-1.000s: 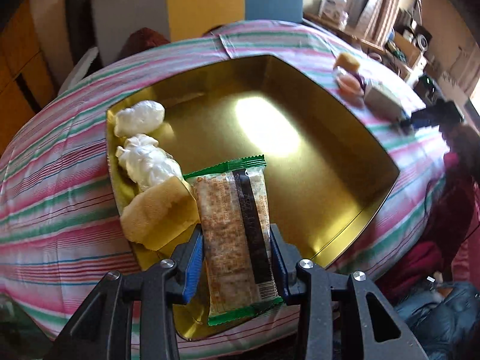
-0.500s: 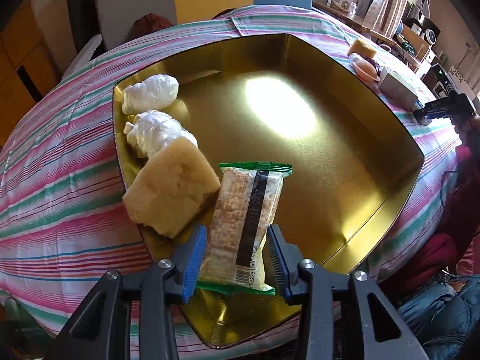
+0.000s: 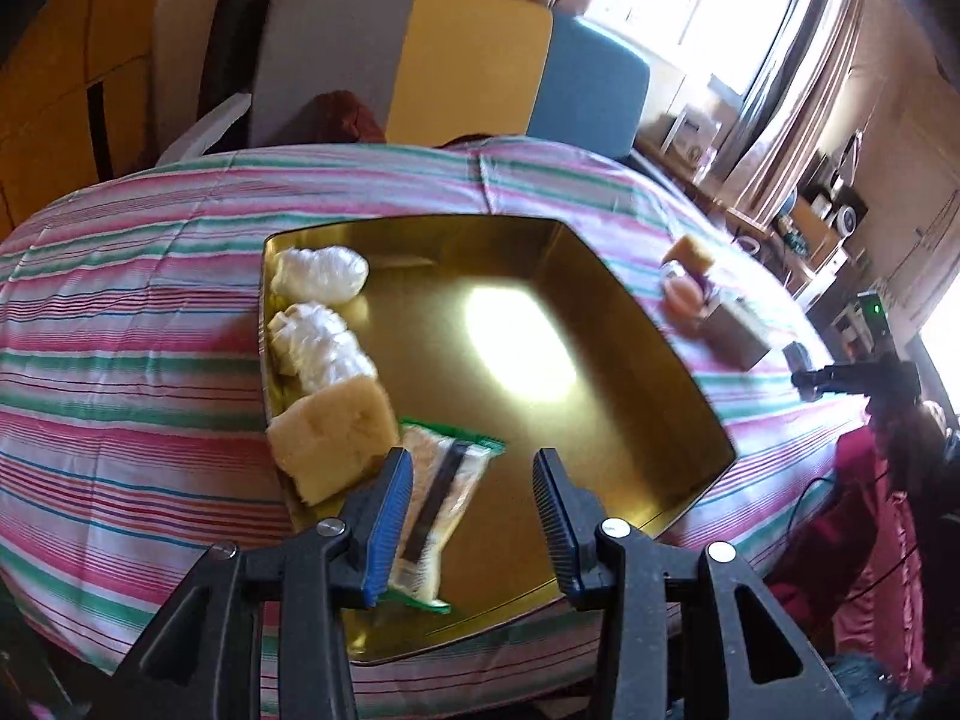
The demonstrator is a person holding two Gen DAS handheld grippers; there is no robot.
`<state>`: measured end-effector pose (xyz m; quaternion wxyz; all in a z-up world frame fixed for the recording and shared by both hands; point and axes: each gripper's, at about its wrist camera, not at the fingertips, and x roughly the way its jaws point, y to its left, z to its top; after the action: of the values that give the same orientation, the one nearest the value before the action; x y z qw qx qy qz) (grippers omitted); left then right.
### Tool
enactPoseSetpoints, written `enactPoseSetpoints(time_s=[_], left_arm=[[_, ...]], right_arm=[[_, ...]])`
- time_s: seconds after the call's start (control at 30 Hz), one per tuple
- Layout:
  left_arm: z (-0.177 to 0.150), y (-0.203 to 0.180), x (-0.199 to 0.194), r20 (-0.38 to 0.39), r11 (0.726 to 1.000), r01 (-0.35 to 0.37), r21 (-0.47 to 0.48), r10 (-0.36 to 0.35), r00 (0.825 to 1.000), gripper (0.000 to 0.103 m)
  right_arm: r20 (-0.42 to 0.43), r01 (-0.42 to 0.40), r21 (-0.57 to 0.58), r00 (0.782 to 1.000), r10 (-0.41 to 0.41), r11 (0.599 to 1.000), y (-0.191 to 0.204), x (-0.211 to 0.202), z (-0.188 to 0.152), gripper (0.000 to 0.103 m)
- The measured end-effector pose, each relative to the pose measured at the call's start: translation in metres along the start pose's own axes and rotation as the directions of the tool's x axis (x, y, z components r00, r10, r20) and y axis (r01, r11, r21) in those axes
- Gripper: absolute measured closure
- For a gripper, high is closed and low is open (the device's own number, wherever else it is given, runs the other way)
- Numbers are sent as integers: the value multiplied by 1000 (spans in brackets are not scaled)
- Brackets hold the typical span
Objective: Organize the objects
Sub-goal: 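Release the cracker packet in the tray with the left tool while the right tool carries the Tempo pack, then lower the blue Tempo tissue pack into the gold tray and open the right tool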
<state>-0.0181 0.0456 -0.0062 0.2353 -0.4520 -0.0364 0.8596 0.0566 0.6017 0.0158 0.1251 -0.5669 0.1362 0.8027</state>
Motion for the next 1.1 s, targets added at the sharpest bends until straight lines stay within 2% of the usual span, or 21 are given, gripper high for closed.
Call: enactPoseSetpoints(time_s=[0.03, 0.07, 0.13, 0.2, 0.33, 0.43, 0.6, 0.83, 1.03, 1.1], left_arm=[[1, -3, -1, 10, 1000, 12, -4, -12, 1000, 61], [3, -5, -2, 19, 1000, 22, -8, -21, 1000, 61], [4, -10, -3, 34, 999, 37, -22, -36, 999, 61], [4, -13, -3, 44, 999, 33, -37, -31, 999, 61], [3, -9, -10, 86, 995, -58, -83, 65, 994, 61], [1, 1, -21, 121, 983, -128, -134, 145, 982, 61], [-8, 20, -31, 132, 964, -183, -194, 211, 969, 61], [-21, 43, -29, 105, 950, -182, -253, 214, 971, 61], [-26, 47, -29, 112, 950, -163, -266, 199, 974, 61], [-25, 48, -29, 107, 950, -163, -268, 197, 974, 60]], right_arm=[[23, -16, -17, 1000, 16, 1000, 6, -11, -4, 51], [41, -30, -37, 999, 31, 999, 44, -13, -3, 50], [72, -68, -91, 995, 75, 994, 69, -37, -34, 50], [89, -102, -160, 989, 117, 982, 102, -18, -13, 50], [92, -175, -303, 973, 211, 937, 184, -13, -11, 50], [58, -243, -399, 956, 288, 884, 244, -12, -16, 50], [-49, -299, -513, 946, 320, 805, 331, 21, -34, 50], [-203, -336, -583, 942, 269, 739, 400, 80, -64, 50], [-278, -386, -622, 922, 268, 681, 429, 98, -80, 48], [-293, -404, -619, 914, 280, 674, 433, 100, -82, 46]])
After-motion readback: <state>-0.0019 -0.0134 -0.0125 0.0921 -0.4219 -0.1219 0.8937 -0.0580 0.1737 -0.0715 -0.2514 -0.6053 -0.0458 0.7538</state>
